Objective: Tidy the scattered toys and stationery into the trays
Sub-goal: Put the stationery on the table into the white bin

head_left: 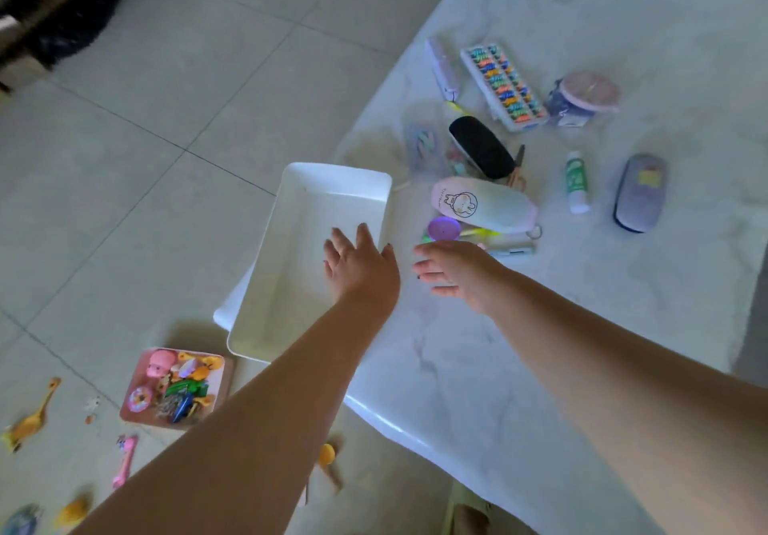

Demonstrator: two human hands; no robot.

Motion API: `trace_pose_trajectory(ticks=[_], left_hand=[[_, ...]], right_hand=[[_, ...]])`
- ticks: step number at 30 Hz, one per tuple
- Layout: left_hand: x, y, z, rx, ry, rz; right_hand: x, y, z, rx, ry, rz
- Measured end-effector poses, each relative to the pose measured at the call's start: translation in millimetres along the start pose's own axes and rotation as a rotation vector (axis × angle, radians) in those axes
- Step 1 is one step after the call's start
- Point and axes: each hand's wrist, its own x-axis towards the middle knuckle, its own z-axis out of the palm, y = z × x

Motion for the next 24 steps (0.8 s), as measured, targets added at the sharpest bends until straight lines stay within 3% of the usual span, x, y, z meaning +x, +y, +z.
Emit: trace_pose_trajectory(ticks=[3,7,12,15,19,24], left_hand=[[5.6,19.3,14.2,0.025,-0.037,0.067],[20.2,36.1,33.0,0.041,-0.07,0.156],[47.3,50.5,50.9,0.056,-0.106,0.232],[65.8,60.4,56.5,0.089,-0.097,0.252],[91.6,73.2,65.7,0.216,-0.106,0.251],[109.1,80.7,85.5,0.352,-0.136,0.296]], right_hand=[[14.1,5.3,-29.0,-0.027,0.092,0.024],[42.6,12.3,-64.4,-0.273,0.293,-0.177],[59.8,9.4,-89.2,-0.341,0.513,-0.286],[77.0,3.4,-96.8,-0.533,0.642,-0.381],[105.2,-7.7,-106.3,-0.83,0.704,-0.368],[124.5,-9.8,-106.3,-0.884,0.758,-0.274]])
